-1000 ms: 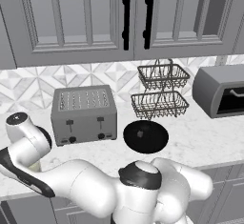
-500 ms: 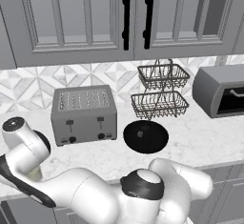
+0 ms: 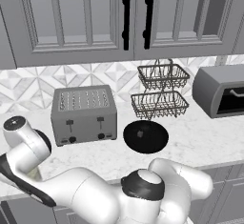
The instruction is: Grab a lemon wedge from the fridge and one ice cube from the ice bowl, and put them in the glass of lemonade.
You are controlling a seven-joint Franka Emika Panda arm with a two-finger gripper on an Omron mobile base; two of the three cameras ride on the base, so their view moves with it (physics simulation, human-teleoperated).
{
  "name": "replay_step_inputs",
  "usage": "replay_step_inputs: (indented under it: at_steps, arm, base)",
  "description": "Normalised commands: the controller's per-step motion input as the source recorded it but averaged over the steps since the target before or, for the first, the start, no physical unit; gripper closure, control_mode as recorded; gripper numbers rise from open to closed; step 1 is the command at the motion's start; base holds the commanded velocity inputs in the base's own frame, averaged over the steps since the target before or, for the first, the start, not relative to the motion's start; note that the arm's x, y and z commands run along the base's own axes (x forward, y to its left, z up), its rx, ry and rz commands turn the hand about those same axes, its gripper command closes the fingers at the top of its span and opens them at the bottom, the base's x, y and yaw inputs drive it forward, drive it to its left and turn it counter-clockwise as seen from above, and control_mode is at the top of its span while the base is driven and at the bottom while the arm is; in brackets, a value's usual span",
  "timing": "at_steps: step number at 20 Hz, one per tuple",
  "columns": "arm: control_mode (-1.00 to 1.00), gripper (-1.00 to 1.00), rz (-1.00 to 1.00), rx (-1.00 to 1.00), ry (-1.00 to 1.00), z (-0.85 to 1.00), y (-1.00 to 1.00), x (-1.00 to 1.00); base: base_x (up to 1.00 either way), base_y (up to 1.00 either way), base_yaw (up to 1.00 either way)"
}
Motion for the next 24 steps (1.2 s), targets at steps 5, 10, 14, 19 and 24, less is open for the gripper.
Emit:
replay_step_inputs:
  at_steps: [5, 10, 14, 19, 24]
  arm:
    - [-1.0, -1.0, 0.0, 0.0, 0.0, 0.0, -0.07, 0.0]
    - [-1.0, -1.0, 0.0, 0.0, 0.0, 0.07, -0.43, 0.0]
    - [-1.0, -1.0, 0.0, 0.03, 0.0, 0.31, -0.51, 0.0]
    - [-1.0, -1.0, 0.0, 0.11, -0.11, 0.72, -0.1, -0.08]
    - [-1.0, -1.0, 0.03, 0.12, -0.06, 0.49, 0.0, -0.19]
  base:
    - [0.0, 0.0, 0.0]
    - [0.0, 0.0, 0.0]
    - [0.0, 0.0, 0.0]
    - [0.0, 0.0, 0.0]
    - [0.0, 0.0, 0.0]
